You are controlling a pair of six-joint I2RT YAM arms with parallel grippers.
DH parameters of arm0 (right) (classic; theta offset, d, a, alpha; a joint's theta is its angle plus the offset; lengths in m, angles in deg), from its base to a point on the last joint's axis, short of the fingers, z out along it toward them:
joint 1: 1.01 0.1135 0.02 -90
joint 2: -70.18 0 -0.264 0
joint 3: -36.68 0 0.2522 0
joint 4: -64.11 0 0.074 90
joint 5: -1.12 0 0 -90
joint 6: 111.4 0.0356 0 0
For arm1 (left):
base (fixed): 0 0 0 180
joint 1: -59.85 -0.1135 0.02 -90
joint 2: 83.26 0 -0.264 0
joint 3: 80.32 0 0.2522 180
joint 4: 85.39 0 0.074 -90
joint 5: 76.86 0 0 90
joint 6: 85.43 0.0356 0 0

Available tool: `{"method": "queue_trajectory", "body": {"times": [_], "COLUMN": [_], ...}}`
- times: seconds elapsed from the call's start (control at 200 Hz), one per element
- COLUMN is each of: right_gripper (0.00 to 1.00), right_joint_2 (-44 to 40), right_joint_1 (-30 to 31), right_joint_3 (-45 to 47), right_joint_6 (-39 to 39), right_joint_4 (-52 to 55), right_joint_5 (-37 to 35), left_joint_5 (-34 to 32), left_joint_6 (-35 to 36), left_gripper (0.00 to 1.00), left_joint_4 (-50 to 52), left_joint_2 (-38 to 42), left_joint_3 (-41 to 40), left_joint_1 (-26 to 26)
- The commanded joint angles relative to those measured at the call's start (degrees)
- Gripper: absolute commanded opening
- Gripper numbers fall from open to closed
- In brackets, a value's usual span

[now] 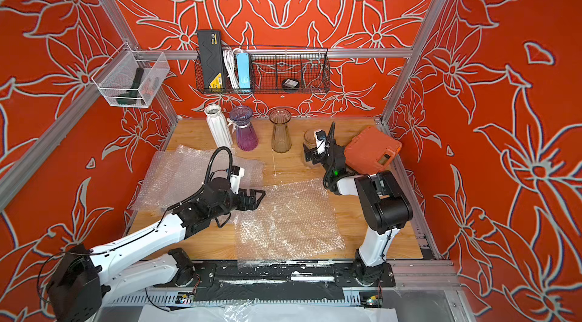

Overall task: Unwrap the vase from the bubble wrap
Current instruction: Place the vase at the center of the board, then reset both arms

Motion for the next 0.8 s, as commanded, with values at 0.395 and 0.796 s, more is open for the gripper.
{"method": "queue_trajectory", "body": {"times": [0.395, 0.796], "right_gripper": [0.98, 0.98], "right_joint_2": [-7.54, -21.39], "right_joint_1": [0.17, 0.10], "right_joint_3": [7.97, 12.62], "right_joint_6": [-0.02, 4.77], "right_joint_4": [0.46, 15.71], "right_joint_5": [-1.43, -4.82], "left_joint_5": [0.95, 0.19], "left_joint_6": [0.08, -0.26], "left_gripper": [0.97, 0.97], "left_joint_4": [-1.75, -1.60], "left_joint_2": [-0.65, 1.68], "left_joint_3": [1.61, 1.22], "left_joint_1": [-0.40, -0.38]}}
